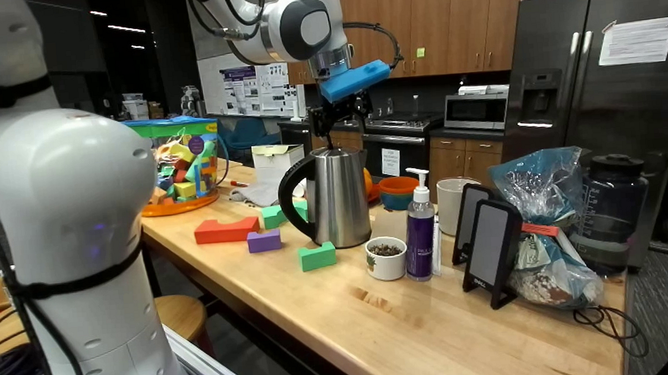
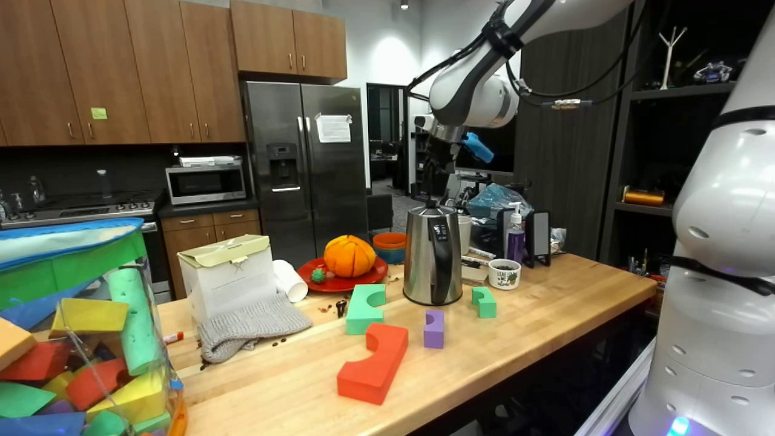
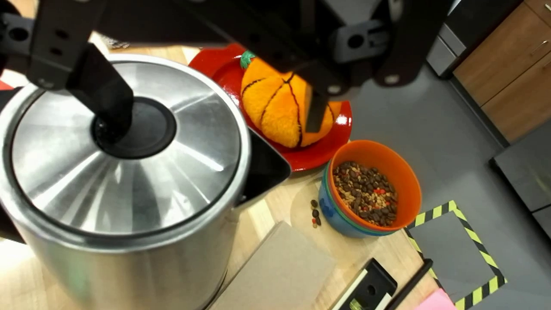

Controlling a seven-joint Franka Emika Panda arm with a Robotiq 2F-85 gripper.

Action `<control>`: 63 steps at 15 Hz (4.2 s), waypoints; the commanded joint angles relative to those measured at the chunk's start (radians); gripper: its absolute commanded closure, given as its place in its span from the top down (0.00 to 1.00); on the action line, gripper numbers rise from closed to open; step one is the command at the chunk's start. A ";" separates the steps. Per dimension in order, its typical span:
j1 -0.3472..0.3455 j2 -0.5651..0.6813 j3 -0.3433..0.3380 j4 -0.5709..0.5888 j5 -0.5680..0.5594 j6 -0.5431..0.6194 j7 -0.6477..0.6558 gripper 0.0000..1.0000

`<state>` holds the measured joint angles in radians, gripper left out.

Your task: Open the lid of the kettle by pressing on the button at the center, push the kettle slightly forward and then close the lid

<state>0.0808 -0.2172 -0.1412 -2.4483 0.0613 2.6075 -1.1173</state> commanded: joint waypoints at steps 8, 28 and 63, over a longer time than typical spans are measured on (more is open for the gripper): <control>-0.039 -0.123 0.043 -0.022 -0.132 -0.006 0.081 1.00; -0.046 -0.478 0.072 -0.329 -0.403 0.116 0.141 1.00; 0.220 -0.509 -0.013 -0.303 -0.251 -0.302 -0.392 1.00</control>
<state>0.2678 -0.8020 -0.1198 -2.7495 -0.2360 2.2583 -1.4291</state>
